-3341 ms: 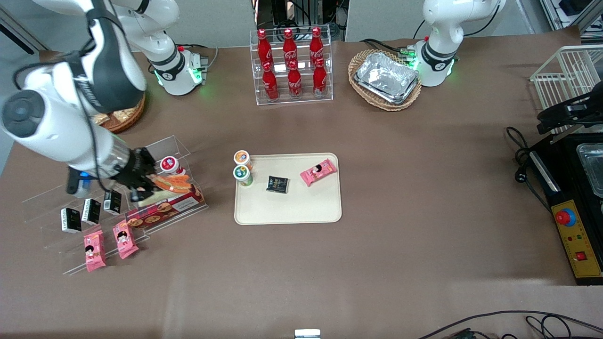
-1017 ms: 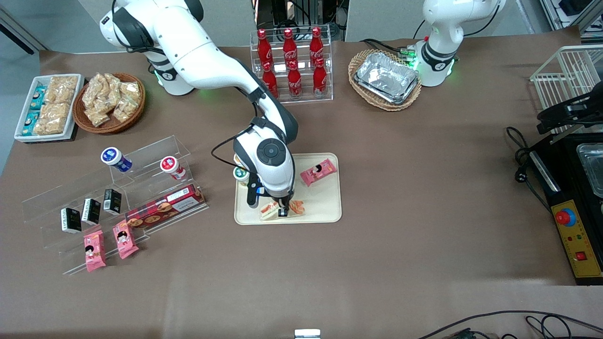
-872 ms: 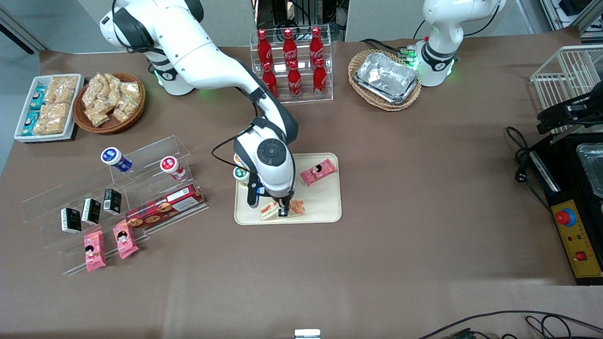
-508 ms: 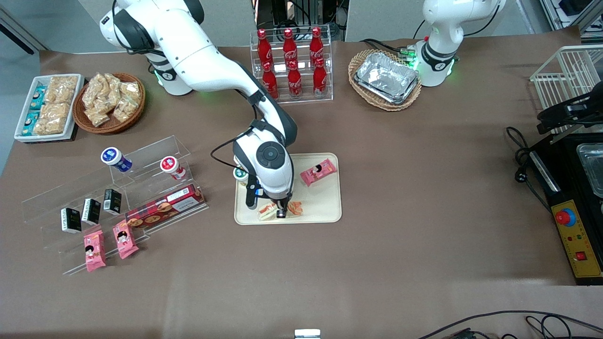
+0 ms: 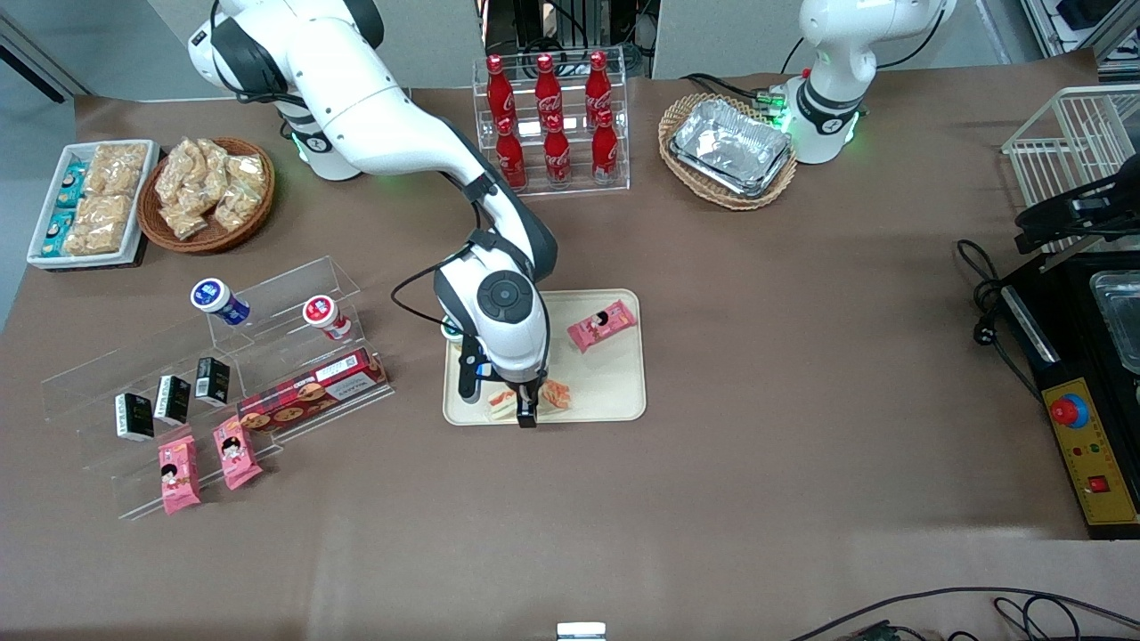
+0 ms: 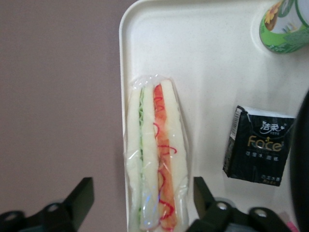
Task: Place sandwich on tray
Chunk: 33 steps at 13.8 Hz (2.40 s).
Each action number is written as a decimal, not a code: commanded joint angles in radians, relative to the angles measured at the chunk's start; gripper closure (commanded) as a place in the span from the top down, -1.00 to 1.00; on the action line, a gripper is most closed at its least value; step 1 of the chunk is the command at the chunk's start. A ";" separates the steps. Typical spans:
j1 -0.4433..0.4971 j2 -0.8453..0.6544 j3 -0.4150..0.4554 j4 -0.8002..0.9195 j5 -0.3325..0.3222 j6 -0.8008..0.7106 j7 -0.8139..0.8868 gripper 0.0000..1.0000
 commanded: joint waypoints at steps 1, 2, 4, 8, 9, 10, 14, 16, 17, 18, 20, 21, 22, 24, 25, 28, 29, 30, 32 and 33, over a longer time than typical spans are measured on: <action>-0.005 -0.007 0.003 0.016 -0.013 -0.014 -0.009 1.00; -0.005 -0.016 0.003 0.018 -0.013 -0.014 -0.009 1.00; -0.018 -0.088 0.003 0.015 -0.003 -0.075 -0.012 1.00; -0.073 -0.222 0.006 0.013 0.051 -0.232 -0.162 1.00; -0.093 -0.249 0.004 0.013 0.051 -0.279 -0.224 1.00; -0.116 -0.277 0.004 0.013 0.051 -0.330 -0.303 1.00; -0.227 -0.381 0.003 0.009 0.050 -0.490 -0.643 1.00; -0.298 -0.424 0.003 0.006 0.048 -0.537 -0.815 1.00; -0.332 -0.449 0.003 -0.004 0.050 -0.557 -0.907 1.00; -0.369 -0.478 0.003 -0.022 0.050 -0.563 -0.994 1.00; -0.447 -0.530 0.011 -0.059 0.051 -0.571 -1.128 1.00; -0.476 -0.550 0.012 -0.068 0.051 -0.583 -1.195 1.00; -0.505 -0.572 0.014 -0.074 0.051 -0.608 -1.296 1.00; -0.559 -0.608 0.012 -0.080 0.050 -0.654 -1.481 1.00; -0.588 -0.628 0.012 -0.089 0.050 -0.674 -1.574 1.00; -0.680 -0.687 0.011 -0.103 0.044 -0.726 -1.878 1.00; -0.699 -0.707 0.008 -0.111 0.033 -0.746 -1.953 1.00; -0.725 -0.737 0.009 -0.132 0.024 -0.752 -2.001 1.00; -0.769 -0.786 0.011 -0.184 0.022 -0.748 -2.107 1.00; -0.778 -0.791 0.011 -0.185 0.022 -0.754 -2.136 1.00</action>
